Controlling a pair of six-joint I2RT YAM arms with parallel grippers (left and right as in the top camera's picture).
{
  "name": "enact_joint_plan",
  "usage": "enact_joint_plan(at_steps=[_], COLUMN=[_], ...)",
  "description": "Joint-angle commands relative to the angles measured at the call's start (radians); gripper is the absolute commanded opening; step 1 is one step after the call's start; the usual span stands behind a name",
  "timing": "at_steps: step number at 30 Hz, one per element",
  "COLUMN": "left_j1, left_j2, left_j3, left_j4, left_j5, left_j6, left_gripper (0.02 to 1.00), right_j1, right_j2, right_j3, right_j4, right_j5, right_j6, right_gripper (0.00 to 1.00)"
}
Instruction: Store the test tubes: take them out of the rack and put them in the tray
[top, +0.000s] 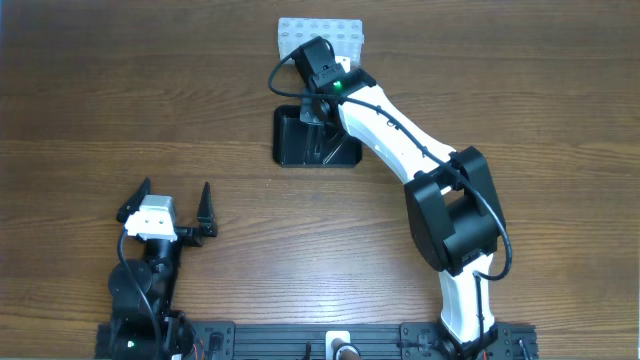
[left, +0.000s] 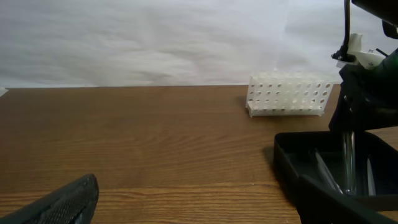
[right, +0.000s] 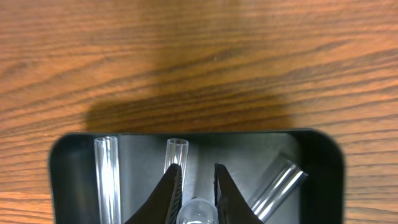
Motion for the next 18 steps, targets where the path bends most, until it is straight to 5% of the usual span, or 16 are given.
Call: enact_joint_plan(at_steps=[1,18], left_j1=[0.005,0.005], left_j2=[-0.007,-0.007], left_j3=[-0.006,-0.006], left_j4=[-0.001,-0.001], left_j5=[0.010,0.010], left_j6=[0.008,0.008], left_gripper=[1.000,1.000], right_j1=[-0.008,-0.008], right_j2=[0.031,0.054], right_j3=[0.000,0.001], right_j4=[0.002,0.006], right_j5=[-0.016,-0.016], right_j6=[0.016,0.010], right_gripper=[0.060,0.384])
